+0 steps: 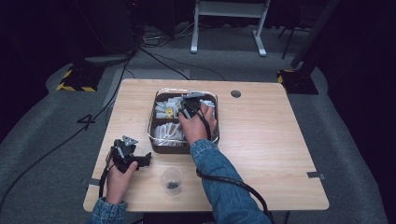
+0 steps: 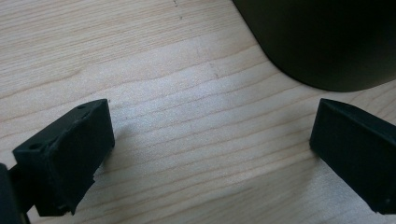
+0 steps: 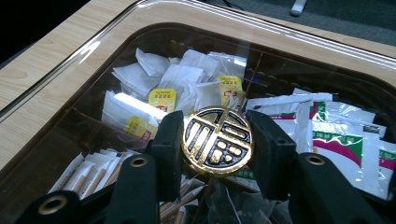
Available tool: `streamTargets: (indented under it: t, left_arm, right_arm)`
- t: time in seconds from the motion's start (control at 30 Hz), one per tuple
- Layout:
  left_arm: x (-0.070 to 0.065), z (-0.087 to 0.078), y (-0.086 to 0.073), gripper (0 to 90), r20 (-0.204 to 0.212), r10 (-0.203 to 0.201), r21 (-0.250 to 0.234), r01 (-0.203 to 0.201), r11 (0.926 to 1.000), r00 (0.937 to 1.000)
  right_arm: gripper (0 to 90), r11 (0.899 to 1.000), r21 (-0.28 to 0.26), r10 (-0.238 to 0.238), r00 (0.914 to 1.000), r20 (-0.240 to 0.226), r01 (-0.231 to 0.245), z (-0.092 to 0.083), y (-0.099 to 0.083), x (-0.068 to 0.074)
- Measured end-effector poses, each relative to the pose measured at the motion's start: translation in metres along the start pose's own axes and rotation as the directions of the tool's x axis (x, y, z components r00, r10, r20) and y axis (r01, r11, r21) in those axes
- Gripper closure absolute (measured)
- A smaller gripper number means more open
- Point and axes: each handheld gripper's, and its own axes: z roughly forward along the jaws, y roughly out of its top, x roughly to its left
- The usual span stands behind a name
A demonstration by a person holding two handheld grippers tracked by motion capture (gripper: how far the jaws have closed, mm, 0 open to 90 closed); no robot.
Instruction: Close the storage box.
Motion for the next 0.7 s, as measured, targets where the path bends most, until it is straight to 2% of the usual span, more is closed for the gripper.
streamTargets:
  t: [0.27, 0.7]
  left_arm:
    - [0.0, 0.0, 0.0, 0.2, -0.002, 0.003, 0.0, -0.003, 1.0, 1.0]
    - [0.0, 0.0, 0.0, 0.2, -0.001, 0.003, 0.0, -0.003, 1.0, 1.0]
  right_arm:
    - [59.1, 1.0, 0.011, -0.021, 0.9997, -0.011, 0.021, 0.007, -0.003, 0.004]
    - [59.0, 0.998, 0.042, -0.035, 0.999, -0.027, 0.036, 0.013, -0.012, 0.001]
